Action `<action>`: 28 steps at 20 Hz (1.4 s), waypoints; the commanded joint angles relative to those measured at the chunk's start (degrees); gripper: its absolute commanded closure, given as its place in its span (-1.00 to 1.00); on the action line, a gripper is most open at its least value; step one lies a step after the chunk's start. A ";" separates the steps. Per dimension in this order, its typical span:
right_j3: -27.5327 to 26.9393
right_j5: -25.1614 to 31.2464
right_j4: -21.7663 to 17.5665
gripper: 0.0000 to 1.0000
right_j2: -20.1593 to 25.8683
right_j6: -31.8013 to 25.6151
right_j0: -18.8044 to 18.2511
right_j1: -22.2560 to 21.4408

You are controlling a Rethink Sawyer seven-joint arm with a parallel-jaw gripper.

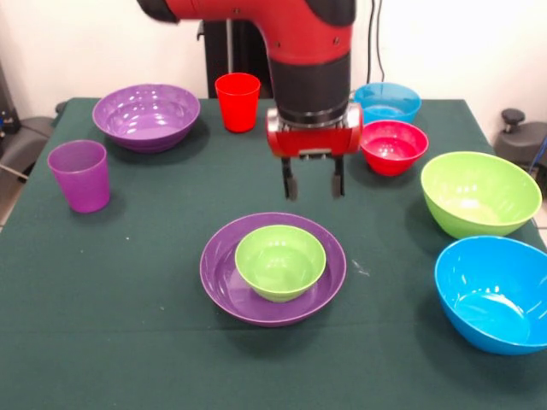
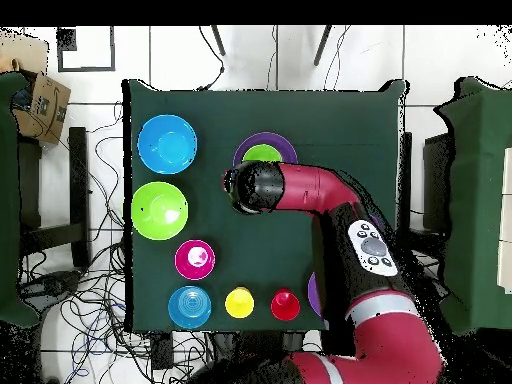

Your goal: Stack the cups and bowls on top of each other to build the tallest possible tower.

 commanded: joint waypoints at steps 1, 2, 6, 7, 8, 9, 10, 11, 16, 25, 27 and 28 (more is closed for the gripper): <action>0.25 13.71 3.18 -1.00 2.04 2.73 1.57 -6.29; -0.02 15.59 3.58 -1.00 1.91 3.01 1.86 -7.36; -0.41 19.50 4.96 -1.00 1.63 4.46 2.88 -9.99; -0.44 19.94 5.06 -1.00 1.37 4.94 3.26 -10.51; -0.61 20.11 5.01 -1.00 1.13 5.30 3.62 -10.71; -0.78 20.28 4.97 -1.00 0.88 5.66 3.99 -10.91; -0.85 19.81 4.92 -1.00 0.71 5.95 4.26 -10.69; -0.43 18.91 4.92 -1.00 0.58 6.27 4.50 -10.54; 0.62 10.31 4.64 -1.00 0.12 9.10 6.73 -5.59; 7.13 -4.79 5.42 -1.00 -0.87 14.71 11.04 -1.34; 8.54 -8.94 5.38 -1.00 -1.09 15.96 11.88 0.00; 8.65 -10.64 5.21 -1.00 -1.57 16.58 12.56 0.79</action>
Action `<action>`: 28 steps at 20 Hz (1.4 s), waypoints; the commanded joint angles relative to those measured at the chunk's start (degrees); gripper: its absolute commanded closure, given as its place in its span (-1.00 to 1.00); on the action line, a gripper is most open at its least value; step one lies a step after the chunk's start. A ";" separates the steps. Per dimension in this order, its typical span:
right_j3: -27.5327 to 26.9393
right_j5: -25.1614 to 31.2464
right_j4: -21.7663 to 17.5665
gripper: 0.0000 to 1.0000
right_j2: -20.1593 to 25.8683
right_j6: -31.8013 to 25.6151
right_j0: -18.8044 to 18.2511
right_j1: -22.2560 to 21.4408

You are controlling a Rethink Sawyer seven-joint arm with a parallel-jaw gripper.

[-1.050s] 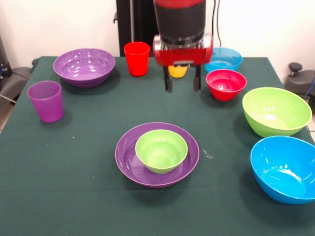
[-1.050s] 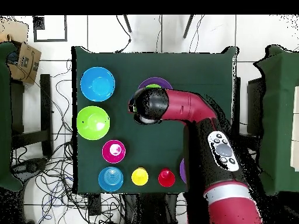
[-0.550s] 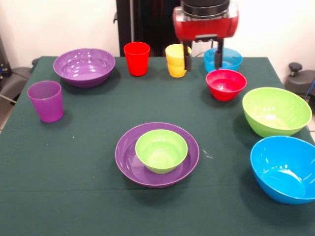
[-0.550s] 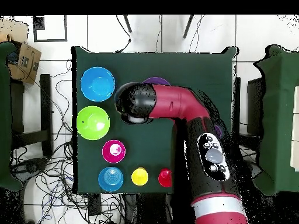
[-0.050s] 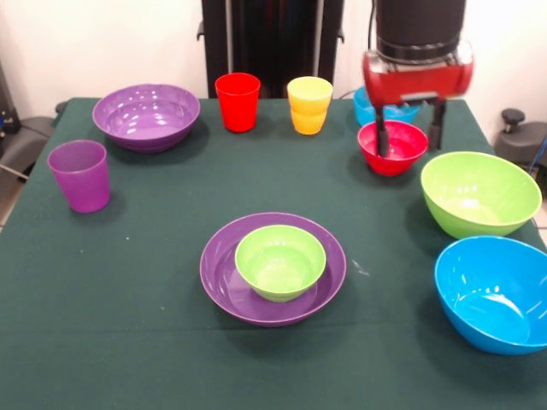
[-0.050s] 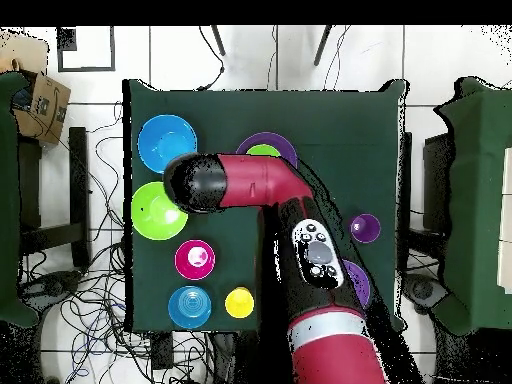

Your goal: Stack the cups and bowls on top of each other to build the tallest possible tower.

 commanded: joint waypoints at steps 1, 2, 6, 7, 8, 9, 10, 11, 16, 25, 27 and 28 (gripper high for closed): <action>7.08 -12.18 0.36 -1.00 -1.25 14.40 3.43 7.55; 7.04 -13.80 0.12 -1.00 -1.78 14.94 4.10 8.40; 6.72 -18.57 -0.12 -1.00 -3.20 16.50 6.13 11.46; 6.65 -19.77 -0.08 -1.00 -3.53 17.00 6.59 12.15; 6.48 -21.14 -0.10 -1.00 -3.74 17.33 6.95 13.10; 6.20 -22.51 -0.21 -1.00 -3.94 17.59 7.23 14.12; 5.97 -23.49 -0.28 -1.00 -3.98 17.69 7.39 15.01; 5.85 -24.23 -0.34 -1.00 -4.08 17.82 7.57 15.63; 7.69 -26.07 -0.89 -1.00 -3.44 17.60 7.05 16.44; 8.25 -28.42 -1.55 -1.00 -2.46 16.08 5.45 18.37; 6.08 -28.92 -1.34 -1.00 -2.36 15.55 5.55 20.57; 5.50 -29.30 -1.36 -1.00 -2.26 15.39 5.53 21.50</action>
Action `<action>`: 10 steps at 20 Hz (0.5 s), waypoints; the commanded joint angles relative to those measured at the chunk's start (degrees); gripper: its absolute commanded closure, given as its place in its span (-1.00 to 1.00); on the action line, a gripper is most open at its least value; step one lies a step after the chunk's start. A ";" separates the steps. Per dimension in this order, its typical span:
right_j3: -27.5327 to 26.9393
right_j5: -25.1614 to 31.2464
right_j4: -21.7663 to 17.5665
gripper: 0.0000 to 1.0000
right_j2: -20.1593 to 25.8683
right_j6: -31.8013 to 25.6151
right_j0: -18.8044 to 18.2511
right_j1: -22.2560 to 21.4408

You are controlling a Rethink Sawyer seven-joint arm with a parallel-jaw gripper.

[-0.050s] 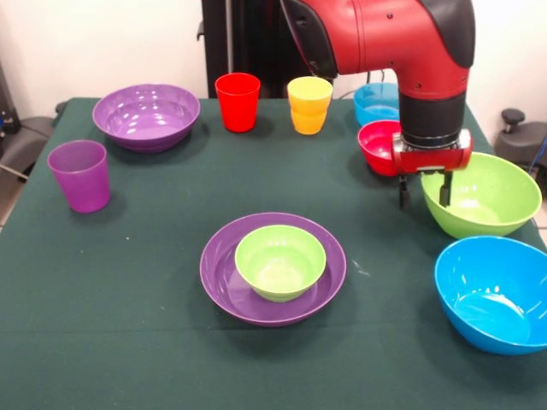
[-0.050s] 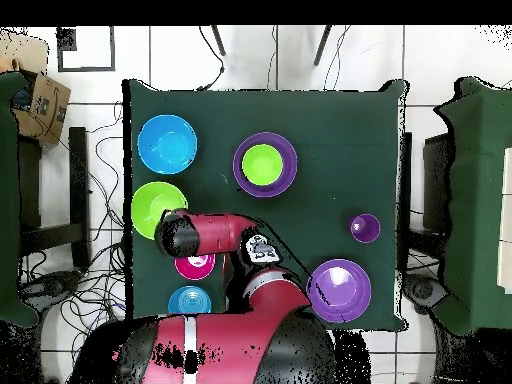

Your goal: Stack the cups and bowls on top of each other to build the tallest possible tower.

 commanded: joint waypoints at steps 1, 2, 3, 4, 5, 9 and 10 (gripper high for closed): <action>-2.71 -4.21 -1.48 -1.00 1.44 5.69 -1.07 6.15; -3.07 -4.64 -1.58 -1.00 1.45 5.57 -1.05 6.95; -3.19 -5.12 -1.69 -1.00 1.26 5.54 -0.95 7.50; -3.04 -5.64 -1.96 -1.00 1.12 5.49 -0.98 7.85; -2.56 -6.21 -2.31 -1.00 1.01 5.51 -1.06 7.95; 0.06 -5.63 -3.23 -1.00 1.79 4.98 -2.03 6.01; 0.31 -5.02 -3.21 -1.00 2.15 4.73 -2.26 5.66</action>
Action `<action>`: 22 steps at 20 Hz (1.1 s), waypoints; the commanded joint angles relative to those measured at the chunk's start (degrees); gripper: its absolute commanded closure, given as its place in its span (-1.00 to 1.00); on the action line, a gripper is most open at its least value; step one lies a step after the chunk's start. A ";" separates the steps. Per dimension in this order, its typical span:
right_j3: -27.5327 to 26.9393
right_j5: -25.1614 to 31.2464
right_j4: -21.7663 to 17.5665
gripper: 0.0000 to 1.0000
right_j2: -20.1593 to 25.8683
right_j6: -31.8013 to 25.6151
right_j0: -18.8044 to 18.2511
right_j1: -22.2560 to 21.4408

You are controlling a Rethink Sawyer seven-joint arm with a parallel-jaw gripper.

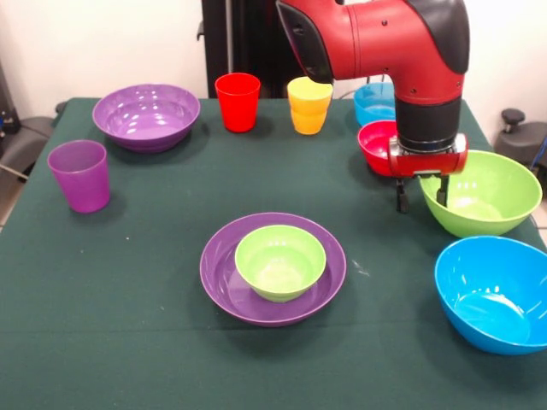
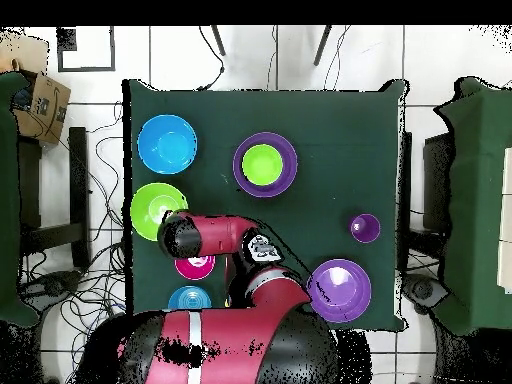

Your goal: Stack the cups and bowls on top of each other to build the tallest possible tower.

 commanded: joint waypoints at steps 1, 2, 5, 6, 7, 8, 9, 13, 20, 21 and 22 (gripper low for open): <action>0.08 -3.38 -3.12 -1.00 2.22 4.46 -1.91 4.96; -0.46 -3.19 -3.06 -1.00 2.17 4.30 -1.74 5.24; -2.55 -3.48 -2.93 -1.00 1.66 4.07 -1.07 6.95; -3.56 -3.70 -2.93 -1.00 1.47 3.89 -0.89 7.91; -4.33 -3.84 -2.89 -1.00 1.09 3.83 -0.61 8.75; -5.25 -4.14 -3.00 -1.00 0.97 3.59 -0.55 9.75; -5.94 -4.42 -3.09 -1.00 0.88 3.42 -0.53 10.55; -7.75 -5.85 -3.72 -1.00 0.65 2.89 -0.51 12.77; -7.48 -4.76 -3.06 1.00 0.37 3.25 0.11 11.62; -7.52 -4.34 -3.00 1.00 0.48 3.11 0.03 11.54; -7.56 -3.91 -2.95 1.00 0.59 2.96 -0.05 11.46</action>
